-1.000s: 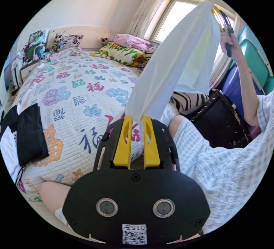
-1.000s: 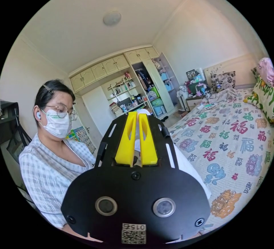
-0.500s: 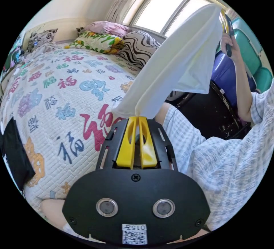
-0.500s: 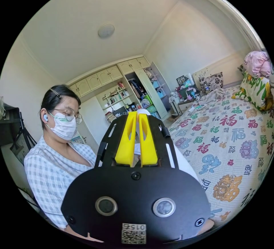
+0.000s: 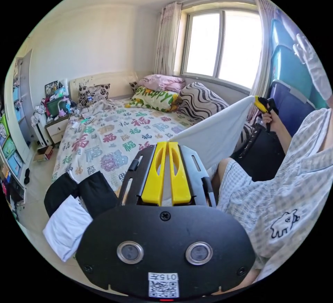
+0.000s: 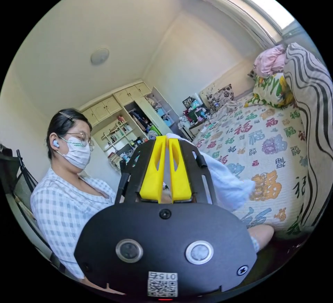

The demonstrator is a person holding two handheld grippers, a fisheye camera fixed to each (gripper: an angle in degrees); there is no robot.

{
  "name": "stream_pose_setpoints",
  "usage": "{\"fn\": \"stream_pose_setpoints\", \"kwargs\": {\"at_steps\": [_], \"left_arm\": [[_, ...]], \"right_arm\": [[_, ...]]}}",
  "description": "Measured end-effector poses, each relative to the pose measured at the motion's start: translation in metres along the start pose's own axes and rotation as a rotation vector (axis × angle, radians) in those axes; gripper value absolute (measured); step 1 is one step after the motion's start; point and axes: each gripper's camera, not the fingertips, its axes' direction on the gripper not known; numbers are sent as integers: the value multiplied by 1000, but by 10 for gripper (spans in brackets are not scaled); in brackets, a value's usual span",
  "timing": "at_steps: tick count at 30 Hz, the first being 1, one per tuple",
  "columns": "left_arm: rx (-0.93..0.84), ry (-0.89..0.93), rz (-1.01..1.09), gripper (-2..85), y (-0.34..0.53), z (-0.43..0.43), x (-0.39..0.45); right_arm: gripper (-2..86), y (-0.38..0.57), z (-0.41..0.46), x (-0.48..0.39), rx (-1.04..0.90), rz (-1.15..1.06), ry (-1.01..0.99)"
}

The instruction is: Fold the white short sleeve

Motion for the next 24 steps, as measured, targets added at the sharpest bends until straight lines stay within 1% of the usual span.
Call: {"fn": "stream_pose_setpoints", "kwargs": {"at_steps": [4, 7, 10, 12, 13, 15, 16, 18, 20, 22, 24], "left_arm": [[-25, -16, 0, -7, -5, 14, -16], [-86, -7, -7, -6, -10, 55, -43], [-183, 33, -54, -5, -12, 131, -85], [-267, 21, -92, -4, -6, 212, -125], [-291, 10, -103, -4, -3, 235, -135], [-384, -2, -196, -1, 12, 323, -179], [-423, -11, -213, 0, 16, 343, -188], [-531, -54, -277, 10, 30, 399, -214], [-546, -50, -292, 17, 34, 410, -226], [-501, -22, -255, 28, 34, 401, -225], [-497, 84, -171, 45, 42, 388, -211]], "right_arm": [[2, -10, 5, 7, -12, 21, 16], [3, -27, 18, 24, -56, 37, 96], [5, -45, 47, 66, -129, 84, 223], [8, -57, 82, 123, -205, 162, 290], [9, -59, 92, 140, -219, 190, 311], [17, -64, 136, 206, -297, 266, 370], [21, -64, 147, 222, -322, 288, 385], [44, -62, 185, 267, -476, 352, 471], [51, -64, 198, 275, -543, 337, 534], [57, -66, 200, 266, -561, 256, 493], [60, -62, 200, 240, -643, 99, 391]]}}
